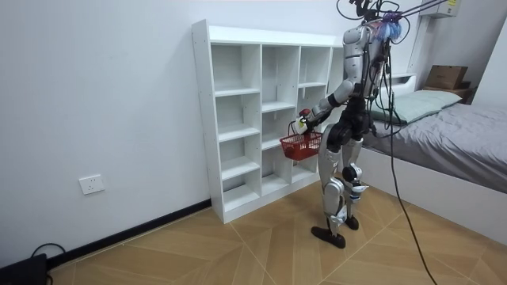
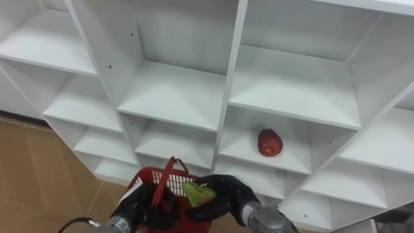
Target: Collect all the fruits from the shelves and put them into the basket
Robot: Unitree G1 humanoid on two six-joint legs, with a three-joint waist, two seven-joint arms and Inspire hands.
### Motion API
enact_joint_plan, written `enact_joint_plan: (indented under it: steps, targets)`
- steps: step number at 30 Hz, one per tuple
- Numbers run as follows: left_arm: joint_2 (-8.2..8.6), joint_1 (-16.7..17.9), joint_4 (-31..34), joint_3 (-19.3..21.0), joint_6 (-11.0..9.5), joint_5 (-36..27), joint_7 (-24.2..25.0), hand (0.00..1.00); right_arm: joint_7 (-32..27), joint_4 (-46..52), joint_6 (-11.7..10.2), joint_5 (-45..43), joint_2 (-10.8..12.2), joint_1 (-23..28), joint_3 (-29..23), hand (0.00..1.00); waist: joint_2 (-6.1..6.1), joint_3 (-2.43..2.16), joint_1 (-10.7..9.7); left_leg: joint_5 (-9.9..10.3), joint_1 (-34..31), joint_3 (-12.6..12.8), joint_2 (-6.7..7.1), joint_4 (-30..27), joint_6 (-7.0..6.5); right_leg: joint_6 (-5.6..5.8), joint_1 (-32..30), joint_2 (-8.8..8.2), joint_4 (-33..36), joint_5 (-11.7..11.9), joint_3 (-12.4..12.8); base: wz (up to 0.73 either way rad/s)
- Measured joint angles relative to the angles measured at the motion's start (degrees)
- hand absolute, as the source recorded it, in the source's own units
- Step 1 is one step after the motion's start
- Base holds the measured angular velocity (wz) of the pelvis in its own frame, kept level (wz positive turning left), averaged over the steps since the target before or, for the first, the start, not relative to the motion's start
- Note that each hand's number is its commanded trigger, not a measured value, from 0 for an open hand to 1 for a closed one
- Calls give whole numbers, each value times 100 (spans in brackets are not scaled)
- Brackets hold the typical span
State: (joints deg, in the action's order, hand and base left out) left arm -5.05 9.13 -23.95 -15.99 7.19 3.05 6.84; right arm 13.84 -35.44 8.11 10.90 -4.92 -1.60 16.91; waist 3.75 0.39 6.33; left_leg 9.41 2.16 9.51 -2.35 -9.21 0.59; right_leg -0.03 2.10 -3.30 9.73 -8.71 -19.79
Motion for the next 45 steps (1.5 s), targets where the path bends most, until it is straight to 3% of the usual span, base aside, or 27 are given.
enact_joint_plan:
  steps: [6,11,16,18,19,20,45]
  targets:
    - [5,0,0,1,4,0,15,100,-9,8,0,-8,10,-3,0,100,7,7,10,0,2,-4,1,0,0,0,-4,-3,2,0,-3,0]
    - [1,6,-1,-9,4,0,131,100,-24,-59,0,-48,6,-8,5,100,104,57,22,0,1,-15,1,1,0,0,-4,-2,-2,0,-11,0]
    - [0,7,-13,-53,4,1,203,100,-1,-520,0,-145,42,-173,45,100,113,59,17,0,-15,-15,2,1,0,0,-9,0,-6,0,-12,0]
    - [0,15,-13,-71,5,5,260,100,-2,-614,0,-231,38,-200,41,63,112,58,22,0,-39,-27,1,-6,0,0,-17,0,-8,0,-28,3]
    - [-1,23,-14,-96,5,15,277,100,1,-653,0,-246,42,-219,42,5,112,58,22,0,-49,-30,0,-13,0,0,-22,-1,-10,0,-30,0]
    - [-1,40,-14,-115,5,40,285,100,4,-716,0,-247,53,-252,46,0,107,56,22,0,-47,-30,0,-14,0,0,-20,-2,-10,0,-28,0]
    - [-10,116,-54,-107,180,163,408,100,6,-944,0,-335,101,-412,98,0,101,31,19,0,-45,-31,1,-31,0,0,-12,-3,-2,0,-37,0]
